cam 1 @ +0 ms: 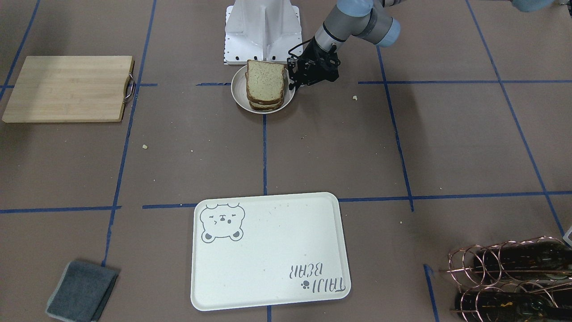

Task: Make sandwich and place on tray
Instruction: 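Move the left gripper toward the plate and grip its rim, then lift the plate with the left gripper and set it on the white tray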

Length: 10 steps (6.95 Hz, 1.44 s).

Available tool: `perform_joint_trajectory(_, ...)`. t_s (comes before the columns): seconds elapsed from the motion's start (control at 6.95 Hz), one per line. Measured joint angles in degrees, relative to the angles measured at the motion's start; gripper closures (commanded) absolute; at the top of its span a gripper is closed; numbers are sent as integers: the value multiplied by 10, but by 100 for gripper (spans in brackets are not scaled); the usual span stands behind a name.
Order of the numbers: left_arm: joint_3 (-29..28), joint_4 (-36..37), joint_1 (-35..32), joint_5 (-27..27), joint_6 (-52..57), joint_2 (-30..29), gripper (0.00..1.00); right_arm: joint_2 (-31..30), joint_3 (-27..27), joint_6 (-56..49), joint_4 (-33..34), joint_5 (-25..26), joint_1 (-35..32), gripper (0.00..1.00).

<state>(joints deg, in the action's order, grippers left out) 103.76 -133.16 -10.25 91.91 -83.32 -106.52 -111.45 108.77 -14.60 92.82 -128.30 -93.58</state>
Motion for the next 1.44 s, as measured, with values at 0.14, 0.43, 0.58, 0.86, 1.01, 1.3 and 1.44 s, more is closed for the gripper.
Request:
perform_joint_trajectory(0.14,3,0,0,0,0,0,100,0,-3,-1,-1,1,-1,0)
perform_joint_trajectory(0.43,14,2,-12,7,5,-3,100,0,-6,-1,-2,3,-6,0)
perform_joint_trajectory(0.58,14,16,-44,32,12,-17,100,0,-8,-2,-2,4,-11,0)
perform_joint_trajectory(0.86,-1,79,-144,108,64,-77,100,0,-11,-2,-2,5,-22,0)
perform_joint_trajectory(1.01,-40,105,-199,136,100,-125,100,0,-11,-2,-2,4,-28,0)
perform_joint_trajectory(1.3,-197,119,-289,181,161,-257,100,-1,-13,-13,-2,4,-37,0)
perform_joint_trajectory(1.44,-288,114,-323,195,189,-320,100,-2,-13,-17,-2,4,-41,0)
